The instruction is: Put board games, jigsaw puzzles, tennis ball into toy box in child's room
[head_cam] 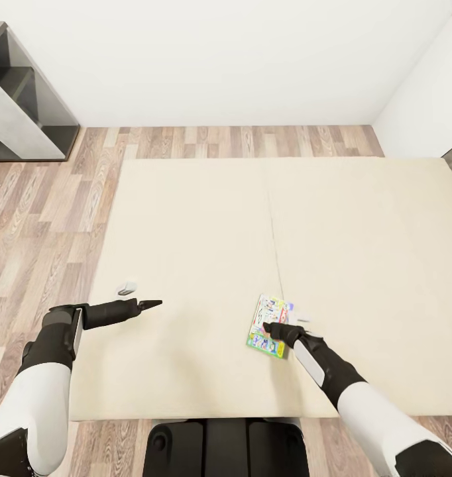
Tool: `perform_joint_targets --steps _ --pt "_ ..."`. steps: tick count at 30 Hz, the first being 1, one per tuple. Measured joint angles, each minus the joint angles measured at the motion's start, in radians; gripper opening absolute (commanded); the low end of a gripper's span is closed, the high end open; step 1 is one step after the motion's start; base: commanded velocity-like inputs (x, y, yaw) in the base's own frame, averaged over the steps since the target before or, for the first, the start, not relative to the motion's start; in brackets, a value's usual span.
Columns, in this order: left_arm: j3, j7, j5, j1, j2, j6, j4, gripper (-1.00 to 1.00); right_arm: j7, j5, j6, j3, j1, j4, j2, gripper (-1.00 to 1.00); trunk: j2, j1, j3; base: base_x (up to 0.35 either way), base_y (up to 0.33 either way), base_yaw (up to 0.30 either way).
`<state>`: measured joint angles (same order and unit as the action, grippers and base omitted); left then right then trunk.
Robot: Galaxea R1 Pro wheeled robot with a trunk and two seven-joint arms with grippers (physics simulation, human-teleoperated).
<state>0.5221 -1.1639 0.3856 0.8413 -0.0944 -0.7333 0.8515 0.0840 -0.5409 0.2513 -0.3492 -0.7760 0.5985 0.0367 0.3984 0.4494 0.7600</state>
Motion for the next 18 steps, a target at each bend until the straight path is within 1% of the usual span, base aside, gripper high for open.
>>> perform_joint_targets --steps 6,10,18 --pt "0.000 -0.001 0.000 0.000 0.000 0.000 0.000 1.00 0.002 0.000 0.006 0.000 -0.016 -0.002 0.000 1.00 0.000 0.000 0.000 0.000 0.000 0.000" --pt "0.000 -0.002 0.000 0.000 0.000 0.000 0.000 1.00 0.002 0.001 0.007 0.001 -0.037 -0.024 -0.001 1.00 0.000 0.000 0.000 0.000 0.000 0.000" --pt "0.000 -0.003 0.000 0.000 0.000 0.000 0.000 1.00 0.002 0.001 0.003 0.000 -0.047 -0.036 0.000 1.00 0.000 0.000 0.000 0.000 0.000 0.000"
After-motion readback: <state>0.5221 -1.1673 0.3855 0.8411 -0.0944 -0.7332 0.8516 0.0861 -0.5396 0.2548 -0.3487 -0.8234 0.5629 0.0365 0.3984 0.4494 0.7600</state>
